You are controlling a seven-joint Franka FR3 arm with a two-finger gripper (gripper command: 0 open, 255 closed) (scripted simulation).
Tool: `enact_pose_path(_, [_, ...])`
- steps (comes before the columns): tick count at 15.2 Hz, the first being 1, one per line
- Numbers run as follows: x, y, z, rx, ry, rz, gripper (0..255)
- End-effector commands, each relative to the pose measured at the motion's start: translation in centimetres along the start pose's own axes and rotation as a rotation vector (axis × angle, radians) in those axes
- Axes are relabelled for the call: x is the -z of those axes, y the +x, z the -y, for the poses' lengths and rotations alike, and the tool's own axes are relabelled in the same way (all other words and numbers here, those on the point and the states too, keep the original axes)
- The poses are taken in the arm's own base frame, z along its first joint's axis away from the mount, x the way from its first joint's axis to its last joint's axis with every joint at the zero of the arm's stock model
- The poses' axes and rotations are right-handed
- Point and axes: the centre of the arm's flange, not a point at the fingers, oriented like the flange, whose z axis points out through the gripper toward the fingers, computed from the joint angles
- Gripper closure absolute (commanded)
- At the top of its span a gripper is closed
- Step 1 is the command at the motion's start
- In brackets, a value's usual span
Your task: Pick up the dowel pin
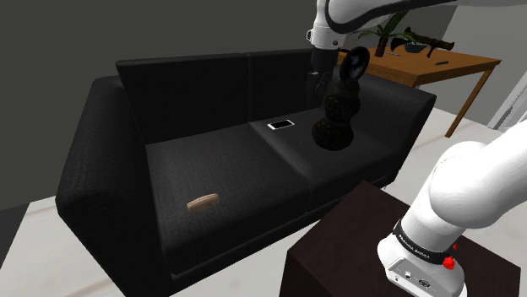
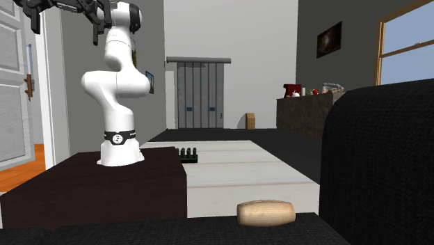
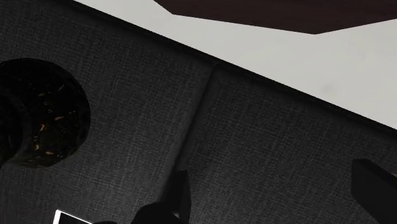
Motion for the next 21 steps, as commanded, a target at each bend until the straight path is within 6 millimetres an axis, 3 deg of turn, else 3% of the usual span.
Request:
enact_pose_path(1, [-1.5,1.9,1.0,0.050,0.007,0.000,0])
enact_pose_path(11, [-9.5,10.5,6.8,0.292,0.040,0.010,0])
enact_pose_path(21, [-17.4,17.4,14.7,0.534,0.073,0.021,0])
